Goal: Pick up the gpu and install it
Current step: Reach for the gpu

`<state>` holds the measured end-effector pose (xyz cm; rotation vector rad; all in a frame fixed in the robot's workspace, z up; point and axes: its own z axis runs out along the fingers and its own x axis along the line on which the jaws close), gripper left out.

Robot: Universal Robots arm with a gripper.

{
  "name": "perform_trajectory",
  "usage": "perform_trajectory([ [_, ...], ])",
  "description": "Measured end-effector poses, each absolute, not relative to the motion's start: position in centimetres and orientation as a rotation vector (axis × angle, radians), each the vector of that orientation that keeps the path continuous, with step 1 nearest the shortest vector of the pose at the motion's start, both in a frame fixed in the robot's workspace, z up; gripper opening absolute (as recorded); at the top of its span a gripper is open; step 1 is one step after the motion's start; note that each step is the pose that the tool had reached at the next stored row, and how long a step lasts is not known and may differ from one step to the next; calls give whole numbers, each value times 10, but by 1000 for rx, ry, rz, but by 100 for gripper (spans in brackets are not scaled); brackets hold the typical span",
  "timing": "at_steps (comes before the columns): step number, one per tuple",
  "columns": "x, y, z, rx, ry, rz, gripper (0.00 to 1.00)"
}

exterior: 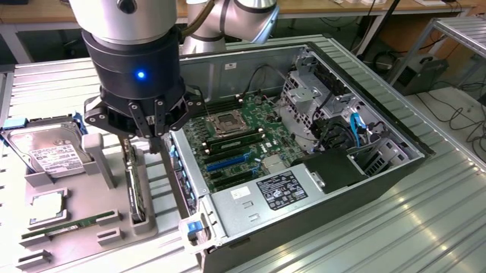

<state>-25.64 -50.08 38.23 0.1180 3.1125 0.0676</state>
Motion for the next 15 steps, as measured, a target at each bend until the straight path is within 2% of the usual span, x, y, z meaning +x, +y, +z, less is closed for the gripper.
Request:
perform_trajectory([
  [15,-269,-501,382,118,3112,68,11],
])
